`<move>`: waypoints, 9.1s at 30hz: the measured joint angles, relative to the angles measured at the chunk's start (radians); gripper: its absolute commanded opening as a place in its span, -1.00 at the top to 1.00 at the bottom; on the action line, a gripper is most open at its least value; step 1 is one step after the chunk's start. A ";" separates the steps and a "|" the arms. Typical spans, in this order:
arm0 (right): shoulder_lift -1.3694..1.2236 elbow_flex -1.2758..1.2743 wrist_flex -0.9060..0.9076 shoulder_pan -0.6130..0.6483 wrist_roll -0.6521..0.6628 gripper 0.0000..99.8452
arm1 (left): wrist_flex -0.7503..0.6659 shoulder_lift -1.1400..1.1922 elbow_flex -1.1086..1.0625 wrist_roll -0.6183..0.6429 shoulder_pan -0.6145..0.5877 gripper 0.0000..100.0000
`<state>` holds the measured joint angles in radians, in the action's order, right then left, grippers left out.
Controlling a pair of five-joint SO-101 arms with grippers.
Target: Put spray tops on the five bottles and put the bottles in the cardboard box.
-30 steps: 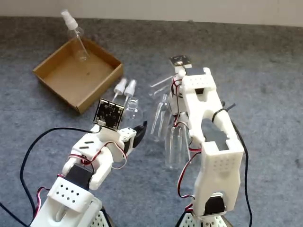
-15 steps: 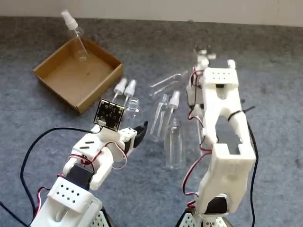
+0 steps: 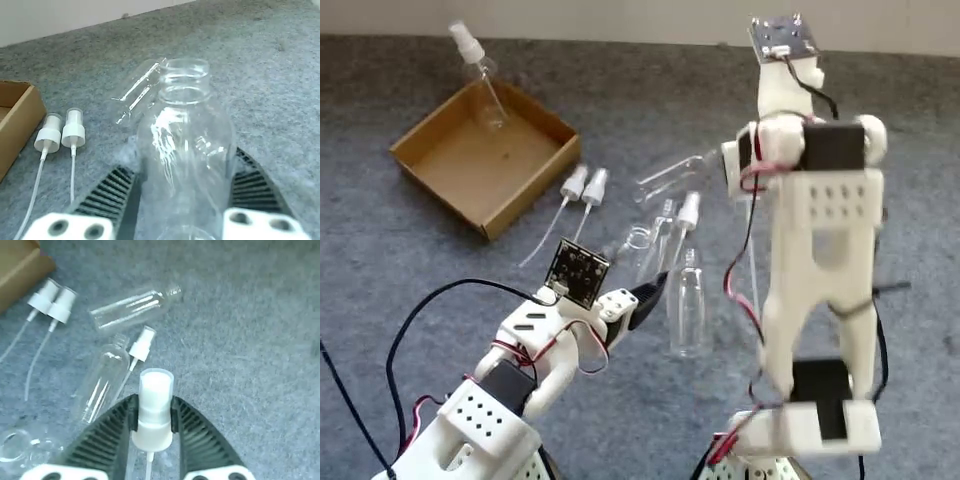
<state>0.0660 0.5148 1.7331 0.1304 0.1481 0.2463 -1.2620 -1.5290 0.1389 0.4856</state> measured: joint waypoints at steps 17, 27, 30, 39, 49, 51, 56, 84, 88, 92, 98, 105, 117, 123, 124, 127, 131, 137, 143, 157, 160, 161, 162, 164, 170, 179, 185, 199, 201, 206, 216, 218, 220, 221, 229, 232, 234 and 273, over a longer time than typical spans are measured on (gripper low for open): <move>0.479 0.002 0.008 0.081 -0.129 0.98 | -0.006 0.000 -0.002 0.000 0.282 0.78; 0.580 0.002 0.008 0.086 -0.209 0.98 | -0.006 0.000 -0.002 0.000 0.347 0.78; 0.655 0.002 0.009 0.086 -0.212 0.98 | -0.006 0.000 -0.002 0.000 0.354 0.78; 1.002 -0.374 -0.184 0.087 -0.212 0.98 | -0.006 0.000 -0.002 0.000 0.364 0.78; 1.143 -0.816 -0.520 0.089 -0.215 0.98 | -0.006 0.000 -0.006 0.000 0.361 0.78; 1.152 -0.832 -0.563 0.091 -0.215 0.98 | -0.006 0.000 -0.025 0.000 0.362 0.78; 1.151 -0.904 -0.634 0.087 -0.215 0.98 | -0.006 0.000 -0.032 0.000 0.361 0.78; 1.149 -1.103 -0.598 0.107 -0.218 0.98 | -0.098 0.000 -0.032 0.002 0.315 0.78; 1.152 -1.108 -0.546 0.163 -0.218 0.98 | -0.101 0.000 -0.032 0.002 0.282 0.78; 1.172 -1.108 -0.542 0.192 -0.218 0.98 | -0.103 0.000 -0.032 0.002 0.279 0.78; 1.356 -1.226 -0.542 0.213 -0.218 0.98 | -0.103 0.000 -0.032 0.002 0.275 0.78; 1.487 -1.349 -0.542 0.215 -0.218 0.97 | -0.103 0.000 -0.025 0.002 0.275 0.78; 1.488 -1.361 -0.522 0.215 -0.176 0.83 | -0.104 0.000 -0.017 0.002 0.275 0.78; 1.490 -1.359 -0.491 0.221 -0.176 0.80 | -0.104 0.000 -0.017 0.002 0.275 0.78; 1.490 -1.359 -0.491 0.221 -0.175 0.80 | -0.104 0.000 -0.017 0.002 0.275 0.78; 1.490 -1.359 -0.491 0.216 -0.173 0.80 | -0.104 0.000 -0.017 0.002 0.275 0.78; 1.488 -1.361 -0.462 0.307 -0.127 0.80 | -0.104 0.000 -0.017 0.002 0.272 0.78; 1.490 -1.359 -0.442 0.381 -0.109 0.80 | -0.104 0.000 -0.017 0.003 0.267 0.78; 1.494 -1.359 -0.442 0.385 -0.109 0.80 | -0.104 0.000 -0.017 0.005 0.265 0.78; 1.494 -1.361 -0.408 0.387 -0.109 0.80 | -0.104 0.000 -0.006 0.002 0.106 0.78; 1.494 -1.361 -0.408 0.387 -0.109 0.80 | -0.104 0.000 0.021 0.002 0.058 0.78; 1.494 -1.361 -0.408 0.387 -0.109 0.80 | -0.104 0.000 0.034 0.000 0.041 0.78; 1.494 -1.361 -0.408 0.387 -0.109 0.80 | -0.104 0.000 0.049 0.000 0.017 0.78; 1.494 -1.361 -0.408 0.387 -0.109 0.80 | -0.104 0.000 0.083 -0.044 -0.040 0.78; 1.494 -1.361 -0.408 0.387 -0.109 0.80 | -0.104 0.000 0.196 -0.219 -0.216 0.78; 1.494 -1.487 -0.450 0.387 -0.109 0.80 | -0.080 0.055 0.420 -0.245 -0.465 0.78; 1.494 -1.616 -0.571 0.359 -0.109 0.80 | 0.020 0.301 0.652 -0.249 -0.537 0.78; 1.488 -1.932 -0.901 0.232 -0.109 0.80 | -0.216 0.870 0.809 -0.252 -0.766 0.78; 1.488 -1.964 -0.930 0.233 -0.109 0.80 | -0.258 0.953 0.841 -0.252 -0.781 0.78; 1.488 -2.039 -1.011 0.232 -0.109 0.80 | -0.362 1.155 0.928 -0.252 -0.809 0.78; 1.488 -2.111 -1.080 0.229 -0.109 0.80 | -0.611 1.504 1.042 -0.252 -0.853 0.78; 1.488 -2.122 -1.080 0.229 -0.109 0.80 | -0.652 1.547 1.057 -0.252 -0.864 0.78; 1.488 -2.122 -1.080 0.227 -0.109 0.80 | -0.683 1.583 1.069 -0.252 -0.876 0.78; 1.488 -2.122 -1.080 0.229 -0.109 0.80 | -0.692 1.597 1.077 -0.252 -0.882 0.78; 1.488 -2.122 -1.080 0.229 -0.109 0.80 | -0.706 1.694 1.143 -0.117 -0.933 0.78; 1.488 -2.122 -1.080 0.229 -0.109 0.80 | -0.706 1.732 1.165 -0.060 -0.937 0.78; 1.488 -2.122 -1.080 0.229 -0.109 0.80 | -0.706 1.754 1.174 -0.060 -0.939 0.78; 1.488 -2.122 -1.080 0.229 -0.109 0.80 | -0.713 1.883 1.261 -0.054 -0.947 0.47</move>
<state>1.5543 -1.6072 0.6529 0.3590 0.0391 -0.4672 0.6206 -0.2677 0.0852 -0.4611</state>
